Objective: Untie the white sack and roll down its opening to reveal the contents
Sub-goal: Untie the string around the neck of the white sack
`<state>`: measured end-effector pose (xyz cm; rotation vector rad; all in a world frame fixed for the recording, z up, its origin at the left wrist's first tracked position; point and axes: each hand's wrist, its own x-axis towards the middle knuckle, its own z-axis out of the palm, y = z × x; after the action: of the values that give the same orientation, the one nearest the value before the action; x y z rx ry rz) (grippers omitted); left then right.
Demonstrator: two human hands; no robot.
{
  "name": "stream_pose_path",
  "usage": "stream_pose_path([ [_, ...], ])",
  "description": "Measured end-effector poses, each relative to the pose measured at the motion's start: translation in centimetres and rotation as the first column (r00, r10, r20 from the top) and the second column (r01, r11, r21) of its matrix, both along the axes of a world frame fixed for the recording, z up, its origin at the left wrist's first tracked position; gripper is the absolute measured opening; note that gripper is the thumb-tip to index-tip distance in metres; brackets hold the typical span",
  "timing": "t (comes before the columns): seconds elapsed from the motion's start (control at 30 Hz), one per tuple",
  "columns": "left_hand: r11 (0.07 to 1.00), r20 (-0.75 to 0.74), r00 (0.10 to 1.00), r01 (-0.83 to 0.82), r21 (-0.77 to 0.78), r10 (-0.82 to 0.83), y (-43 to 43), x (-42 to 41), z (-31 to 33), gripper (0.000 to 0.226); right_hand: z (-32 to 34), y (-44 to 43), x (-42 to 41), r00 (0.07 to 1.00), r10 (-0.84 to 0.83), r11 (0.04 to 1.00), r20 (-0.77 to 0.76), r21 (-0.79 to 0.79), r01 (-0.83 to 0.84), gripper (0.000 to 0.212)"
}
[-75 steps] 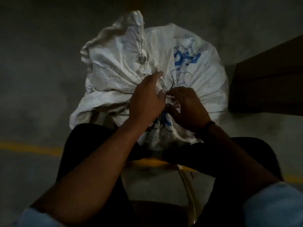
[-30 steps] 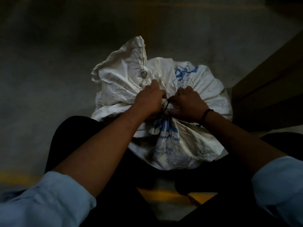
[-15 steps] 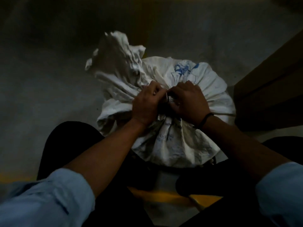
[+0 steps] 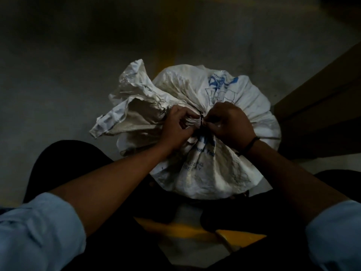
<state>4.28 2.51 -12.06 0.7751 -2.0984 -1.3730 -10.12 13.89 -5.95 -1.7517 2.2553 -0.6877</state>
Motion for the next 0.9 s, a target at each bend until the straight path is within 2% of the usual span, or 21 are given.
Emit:
stream_pose_path([
  [0.13, 0.997, -0.007, 1.000, 0.007, 0.077, -0.007, -0.1, -0.3, 0.0, 0.025, 0.2, 0.1, 0.5, 0.995, 0.070, 0.998, -0.077, 0.015, -0.069, 0.008],
  [0.27, 0.985, 0.021, 0.997, 0.064, 0.157, -0.068, -0.6, -0.3, -0.3, 0.023, 0.6, 0.3, 1.0, 0.994, 0.088, 0.996, -0.067, 0.018, -0.087, 0.007],
  [0.4, 0.986, -0.027, 0.998, 0.066, 0.150, -0.062, -1.0, -0.4, 0.0, 0.025, 0.9, 0.5, 1.5, 0.991, 0.104, 0.995, -0.079, 0.018, -0.103, 0.013],
  [0.5, 0.997, -0.029, 0.999, 0.020, 0.081, -0.017, -0.8, -0.7, 0.4, 0.017, 0.9, 0.8, 1.7, 0.993, 0.072, 0.997, -0.091, -0.018, -0.074, 0.016],
  [0.63, 0.998, 0.041, 0.998, -0.045, 0.034, 0.043, -0.7, -1.3, 0.7, 0.019, 0.4, 1.7, 2.8, 0.990, 0.054, 0.998, -0.130, -0.010, -0.055, 0.016],
  [0.83, 0.990, 0.138, 0.990, 0.047, -0.135, -0.029, -1.2, -1.5, 1.2, 0.016, 1.0, 1.4, 1.8, 0.993, -0.051, 0.998, -0.106, -0.036, 0.048, 0.009],
  [0.9, 0.985, 0.168, 0.986, 0.017, -0.174, 0.012, -1.0, -1.6, 1.5, 0.017, 1.4, 1.4, 1.4, 0.991, -0.071, 0.997, -0.114, -0.049, 0.066, 0.010],
])
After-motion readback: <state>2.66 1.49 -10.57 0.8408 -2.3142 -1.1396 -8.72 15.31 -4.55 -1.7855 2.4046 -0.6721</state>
